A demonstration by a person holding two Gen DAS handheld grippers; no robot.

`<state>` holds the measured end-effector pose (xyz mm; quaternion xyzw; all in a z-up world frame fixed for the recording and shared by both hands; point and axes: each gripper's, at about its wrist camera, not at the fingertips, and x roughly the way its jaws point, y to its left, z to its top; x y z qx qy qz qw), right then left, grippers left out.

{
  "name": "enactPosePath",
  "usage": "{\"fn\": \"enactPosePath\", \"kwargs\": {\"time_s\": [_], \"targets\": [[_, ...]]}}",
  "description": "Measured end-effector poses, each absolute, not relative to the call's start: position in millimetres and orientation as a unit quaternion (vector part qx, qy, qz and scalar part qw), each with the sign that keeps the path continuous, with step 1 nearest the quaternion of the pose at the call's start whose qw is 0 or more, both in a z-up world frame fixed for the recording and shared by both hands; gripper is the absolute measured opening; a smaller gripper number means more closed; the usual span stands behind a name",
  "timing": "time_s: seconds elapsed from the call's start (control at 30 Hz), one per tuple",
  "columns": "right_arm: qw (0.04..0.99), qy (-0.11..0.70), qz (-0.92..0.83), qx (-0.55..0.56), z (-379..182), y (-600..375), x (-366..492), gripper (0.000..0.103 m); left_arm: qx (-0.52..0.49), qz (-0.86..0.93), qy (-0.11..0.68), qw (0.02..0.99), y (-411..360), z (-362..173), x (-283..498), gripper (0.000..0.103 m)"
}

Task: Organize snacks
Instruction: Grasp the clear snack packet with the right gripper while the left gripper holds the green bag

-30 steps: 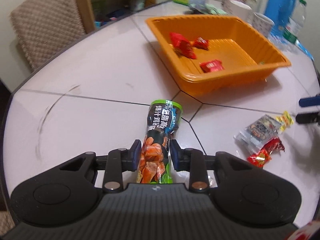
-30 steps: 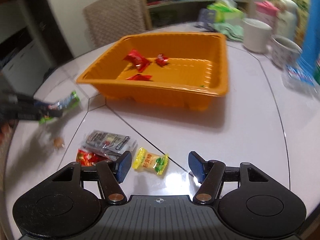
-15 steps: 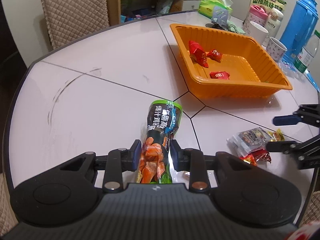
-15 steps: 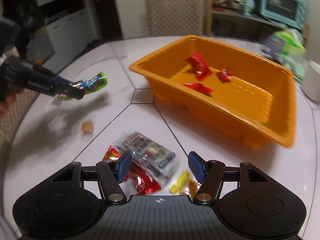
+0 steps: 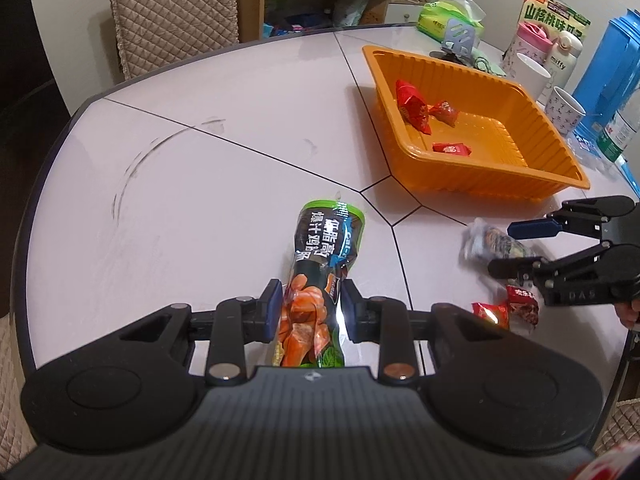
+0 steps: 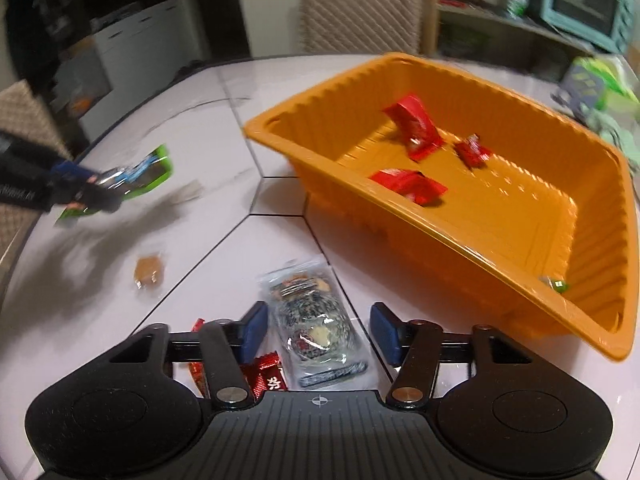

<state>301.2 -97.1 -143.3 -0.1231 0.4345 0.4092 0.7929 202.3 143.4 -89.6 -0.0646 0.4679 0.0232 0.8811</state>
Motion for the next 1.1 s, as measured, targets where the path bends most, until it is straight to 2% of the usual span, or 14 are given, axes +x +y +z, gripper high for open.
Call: {"fn": "enactPosePath", "kwargs": {"time_s": [0.3,0.4,0.53,1.1], "targets": [[0.787,0.426,0.422,-0.145,-142,-92,295,0.056,-0.075,0.04,0.477,0.875,148,-94,208,0.028],[0.786,0.423,0.418,-0.168,-144,-87,293,0.044,-0.076,0.042,0.478,0.874,147,-95,208,0.028],[0.787,0.415,0.418,-0.184,-144,-87,288,0.041,-0.077,0.044,0.479,0.873,147,-95,207,0.028],[0.812,0.382,0.41,-0.161,-114,-108,276,0.039,-0.077,0.045,0.461,0.883,140,-77,197,0.028]]}}
